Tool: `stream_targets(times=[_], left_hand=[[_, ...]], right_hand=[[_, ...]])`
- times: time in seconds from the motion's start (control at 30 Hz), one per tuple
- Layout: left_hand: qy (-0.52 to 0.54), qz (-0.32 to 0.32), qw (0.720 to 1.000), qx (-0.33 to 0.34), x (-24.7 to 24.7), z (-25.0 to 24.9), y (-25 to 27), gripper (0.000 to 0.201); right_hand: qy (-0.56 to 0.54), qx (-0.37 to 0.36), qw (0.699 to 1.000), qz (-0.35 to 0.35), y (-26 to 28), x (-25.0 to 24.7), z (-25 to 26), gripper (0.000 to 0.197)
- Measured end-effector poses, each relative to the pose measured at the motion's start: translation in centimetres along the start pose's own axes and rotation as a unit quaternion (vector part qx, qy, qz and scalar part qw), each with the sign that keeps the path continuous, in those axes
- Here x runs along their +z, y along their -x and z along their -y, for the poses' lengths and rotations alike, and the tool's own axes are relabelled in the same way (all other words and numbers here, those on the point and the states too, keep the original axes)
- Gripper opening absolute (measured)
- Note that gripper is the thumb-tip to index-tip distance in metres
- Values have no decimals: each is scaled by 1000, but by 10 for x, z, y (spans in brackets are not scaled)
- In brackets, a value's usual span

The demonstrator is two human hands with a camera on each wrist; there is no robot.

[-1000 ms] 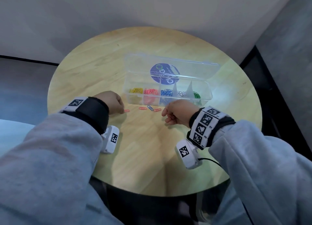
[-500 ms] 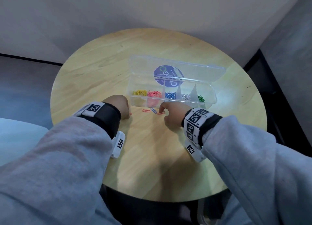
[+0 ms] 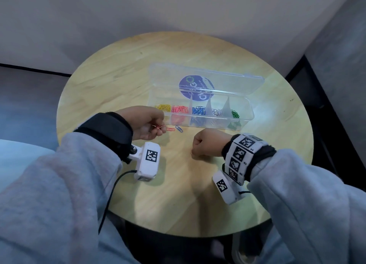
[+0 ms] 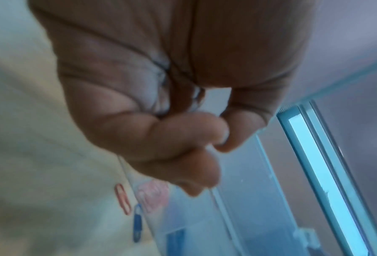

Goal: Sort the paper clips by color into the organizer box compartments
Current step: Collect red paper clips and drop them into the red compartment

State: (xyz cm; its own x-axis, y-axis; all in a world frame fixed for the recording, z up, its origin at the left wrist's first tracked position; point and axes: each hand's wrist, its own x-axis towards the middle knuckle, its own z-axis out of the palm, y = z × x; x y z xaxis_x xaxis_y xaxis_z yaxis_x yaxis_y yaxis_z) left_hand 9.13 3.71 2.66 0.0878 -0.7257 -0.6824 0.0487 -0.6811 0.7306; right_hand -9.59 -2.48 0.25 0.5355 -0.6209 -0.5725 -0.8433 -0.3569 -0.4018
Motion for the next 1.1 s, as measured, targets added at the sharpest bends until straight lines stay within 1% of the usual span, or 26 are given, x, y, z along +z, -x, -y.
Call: stream_targets(times=[0.07,0.1,0.2,0.27,0.3,0.33,0.37,0.43,0.47,0.53,0.67,0.73,0.87,0.97,1.03,1.1], left_hand=[[31,13,999,8,-1,0,1,27],[13,13,1000,12,1,0,1,26],[-98,-1,994,46,11,0,0,20],[-150,-1,987,59,15,-1,-3,22],[-178,0,982,62,17,-2,-3,18],[-230,-8,971,67,19,-2,-3,13],[-306,-31,948,76,20,-2,-4,18],[-468,-89,874,100,22,-2,-5,34],[-509,-110,847,105,23,-1,-4,37],[-539,-127,826,106,28,3,-6,38],[-566,-140,805,106,32,5,-10,37],[-580,-144,795,104,34,5,-13,31],[-610,-147,773,90,36,9,-19,22],[-630,-144,760,73,37,12,-20,24],[-632,-131,763,50,35,13,-19,27],[-615,-113,780,29,33,13,-15,24]], right_hand=[[-74,-5,997,16,3,-2,-1,20],[-113,-8,993,25,4,-3,-2,21],[-212,-15,976,36,3,-4,-5,22],[-256,-9,966,27,3,-5,-8,21],[-269,-6,963,24,2,-5,-9,22],[-274,-3,961,23,2,-6,-11,23],[-275,-3,961,24,2,-6,-12,24],[-280,-3,960,23,3,-6,-14,25],[-284,-3,959,21,3,-7,-16,26],[-295,-4,955,17,3,-8,-16,26],[-348,-9,937,10,4,-11,-13,27],[-384,-9,923,10,5,-12,-13,27],[-444,18,896,24,6,-11,-13,28],[-478,35,877,42,8,-9,-14,29],[-491,38,869,50,10,-9,-12,29],[-496,43,865,53,11,-7,-8,28]])
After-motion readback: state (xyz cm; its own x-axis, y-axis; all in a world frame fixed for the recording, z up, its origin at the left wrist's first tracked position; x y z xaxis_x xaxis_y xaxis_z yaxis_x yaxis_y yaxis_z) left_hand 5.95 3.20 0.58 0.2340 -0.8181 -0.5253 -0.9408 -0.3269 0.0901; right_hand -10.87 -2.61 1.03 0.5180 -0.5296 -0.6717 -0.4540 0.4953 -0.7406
